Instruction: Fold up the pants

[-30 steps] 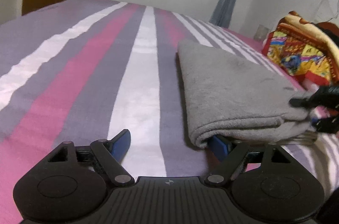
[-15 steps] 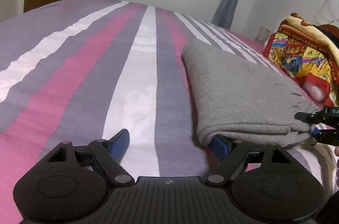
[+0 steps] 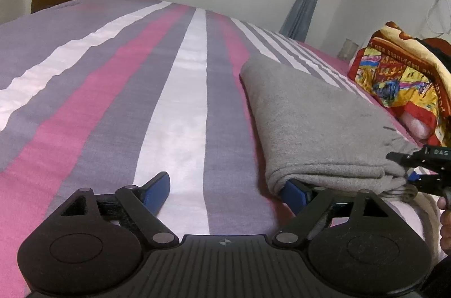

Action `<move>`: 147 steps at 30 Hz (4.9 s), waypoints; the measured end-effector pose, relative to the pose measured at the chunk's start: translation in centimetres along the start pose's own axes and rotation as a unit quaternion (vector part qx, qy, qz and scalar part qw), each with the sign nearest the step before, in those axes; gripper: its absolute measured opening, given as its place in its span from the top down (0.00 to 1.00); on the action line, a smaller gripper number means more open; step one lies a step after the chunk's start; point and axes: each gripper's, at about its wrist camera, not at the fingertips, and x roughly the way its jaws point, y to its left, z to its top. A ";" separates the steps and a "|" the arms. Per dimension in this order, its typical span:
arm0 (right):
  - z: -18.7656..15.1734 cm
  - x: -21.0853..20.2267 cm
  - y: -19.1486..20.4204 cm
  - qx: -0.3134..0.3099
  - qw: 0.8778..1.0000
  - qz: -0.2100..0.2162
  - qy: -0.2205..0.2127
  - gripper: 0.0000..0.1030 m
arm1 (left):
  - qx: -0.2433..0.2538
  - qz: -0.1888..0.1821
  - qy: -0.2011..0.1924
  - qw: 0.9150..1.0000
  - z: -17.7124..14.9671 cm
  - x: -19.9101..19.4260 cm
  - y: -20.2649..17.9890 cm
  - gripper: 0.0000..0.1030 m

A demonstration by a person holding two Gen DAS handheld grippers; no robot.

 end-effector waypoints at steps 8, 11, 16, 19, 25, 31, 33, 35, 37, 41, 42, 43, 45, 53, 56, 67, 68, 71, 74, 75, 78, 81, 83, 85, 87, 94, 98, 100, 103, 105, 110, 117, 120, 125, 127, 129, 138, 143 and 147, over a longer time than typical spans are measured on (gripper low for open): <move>0.3 -3.0 0.6 -0.005 0.998 0.039 -0.051 0.61 | 0.000 -0.002 -0.001 1.000 0.1 0.1 0.2 0.18; 0.0 -2.2 0.0 -0.017 0.999 0.016 -0.034 0.61 | 0.006 -0.001 0.000 1.000 0.1 0.2 0.0 0.16; -0.3 -1.3 -0.4 -0.011 1.000 0.002 -0.018 0.60 | 0.004 0.000 -0.002 1.000 0.1 0.1 0.0 0.16; 0.2 -1.6 -0.2 -0.006 1.000 0.003 -0.016 0.60 | 0.003 -0.002 -0.001 1.000 0.1 0.2 0.1 0.16; 0.4 -1.1 0.0 -0.024 1.000 -0.001 -0.016 0.60 | 0.004 -0.002 -0.002 1.000 0.1 0.2 0.0 0.16; 0.0 -0.9 -0.4 -0.011 1.000 -0.002 -0.013 0.60 | 0.004 -0.001 -0.001 1.000 0.0 0.2 -0.1 0.16; 0.1 -0.9 -0.5 -0.006 1.000 0.000 -0.011 0.60 | 0.004 -0.001 -0.001 1.000 0.0 0.2 -0.1 0.16; 0.2 -0.8 -0.5 -0.006 1.000 0.000 -0.009 0.60 | 0.004 -0.001 -0.001 1.000 0.0 0.2 -0.1 0.16; 0.4 -0.7 -0.4 -0.008 1.000 -0.002 -0.006 0.60 | 0.005 0.000 -0.002 1.000 0.0 0.2 -0.1 0.16; 0.6 -0.4 -0.5 -0.002 1.000 -0.005 -0.003 0.59 | 0.005 0.000 -0.002 1.000 0.0 0.2 -0.1 0.16; 0.6 -0.4 -0.4 -0.001 1.000 -0.006 -0.003 0.59 | 0.005 0.001 -0.002 1.000 0.0 0.2 -0.1 0.16; 0.7 -0.8 -0.2 -0.003 1.000 -0.004 -0.011 0.59 | 0.004 0.001 -0.001 1.000 0.0 0.2 -0.1 0.16; 0.6 -1.9 0.4 -0.015 0.999 0.011 -0.038 0.59 | 0.004 0.001 -0.001 1.000 -0.1 0.2 0.0 0.16; 0.7 -0.5 -0.6 -0.012 1.000 -0.012 -0.002 0.53 | 0.012 0.000 0.008 1.000 0.1 -0.2 -0.1 0.16; 0.9 -0.9 -0.7 -0.026 1.000 -0.011 0.003 0.47 | 0.016 0.004 0.012 1.000 0.1 -0.2 -0.2 0.16; 2.9 -5.9 -6.3 0.057 0.997 0.047 -0.032 0.31 | -0.056 -0.120 0.033 0.991 2.3 -3.7 4.1 0.16; 3.3 -5.6 -6.8 0.063 0.997 0.049 -0.024 0.30 | -0.065 -0.128 0.035 0.989 2.9 -3.1 4.2 0.16; 4.8 -3.7 -7.7 0.076 0.994 0.074 0.011 0.30 | -0.124 -0.188 0.066 0.972 4.7 0.6 4.8 0.16; 5.5 -1.8 -7.7 0.062 0.992 0.097 0.043 0.27 | -0.162 -0.228 0.116 0.953 5.1 5.0 5.2 0.16; 5.6 -1.1 -7.9 0.058 0.991 0.104 0.055 0.26 | -0.163 -0.239 0.126 0.949 5.0 6.2 5.2 0.17; 6.0 0.1 -8.6 0.063 0.987 0.129 0.073 0.24 | -0.165 -0.292 0.149 0.930 4.8 8.6 4.9 0.18; 6.1 1.2 -9.1 0.059 0.978 0.175 0.101 0.24 | -0.149 -0.328 0.170 0.917 4.7 10.5 4.1 0.27; 6.2 2.0 -9.1 0.044 0.973 0.198 0.114 0.22 | -0.133 -0.343 0.183 0.912 4.7 11.8 3.5 0.36; 6.4 2.8 -9.0 0.040 0.968 0.215 0.120 0.22 | -0.135 -0.359 0.198 0.902 4.6 13.3 3.3 0.48; 6.6 3.4 -8.8 0.033 0.965 0.230 0.121 0.22 | -0.145 -0.380 0.205 0.890 4.5 14.4 3.4 0.54; 7.7 6.5 -8.8 0.057 0.947 0.282 0.145 0.31 | -0.152 -0.414 0.207 0.873 4.2 16.7 2.3 0.72; 8.7 7.3 -8.1 0.050 0.946 0.281 0.153 0.53 | -0.163 -0.430 0.178 0.870 5.0 16.0 2.2 0.74; 9.5 6.6 -7.5 0.042 0.943 0.295 0.146 0.54 | -0.165 -0.441 0.160 0.868 5.9 15.5 2.1 0.74; 11.4 6.3 -6.0 0.022 0.941 0.309 0.139 0.55 | -0.163 -0.445 0.135 0.870 8.2 15.4 2.3 0.74; 13.2 6.7 -5.0 0.009 0.939 0.317 0.131 0.55 | -0.156 -0.441 0.122 0.875 10.3 16.0 2.4 0.74; 18.1 10.6 -2.3 -0.016 0.938 0.323 0.127 0.55 | -0.150 -0.417 0.097 0.891 16.0 18.9 3.0 0.74; 22.5 15.4 -0.4 -0.024 0.937 0.331 0.107 0.55 | -0.145 -0.389 0.062 0.908 21.0 22.3 4.5 0.74; 22.7 18.2 -0.6 -0.013 0.943 0.306 0.128 0.55 | -0.151 -0.347 0.105 0.920 20.1 25.1 5.2 0.74; 20.6 23.0 -2.9 0.019 0.954 0.230 0.192 0.49 | -0.161 -0.325 0.119 0.924 16.9 27.2 6.8 0.70; 20.2 22.7 -3.7 0.028 0.951 0.248 0.181 0.48 | -0.168 -0.325 0.112 0.924 16.7 27.0 7.1 0.67; 19.9 22.2 -4.0 0.024 0.952 0.252 0.175 0.46 | -0.161 -0.314 0.108 0.930 16.9 26.1 6.8 0.56; 18.5 15.1 -5.0 -0.002 0.975 0.186 0.124 0.21 | 0.018 -0.089 0.034 0.995 14.8 17.6 1.3 0.00; 14.9 10.5 -2.9 -0.078 0.994 0.063 0.049 0.11 | -0.051 0.012 0.004 0.999 14.2 15.2 -0.3 0.00; 12.3 6.7 -0.3 -0.120 0.992 0.034 0.026 0.10 | -0.048 0.050 -0.004 0.998 13.4 11.9 -2.7 0.00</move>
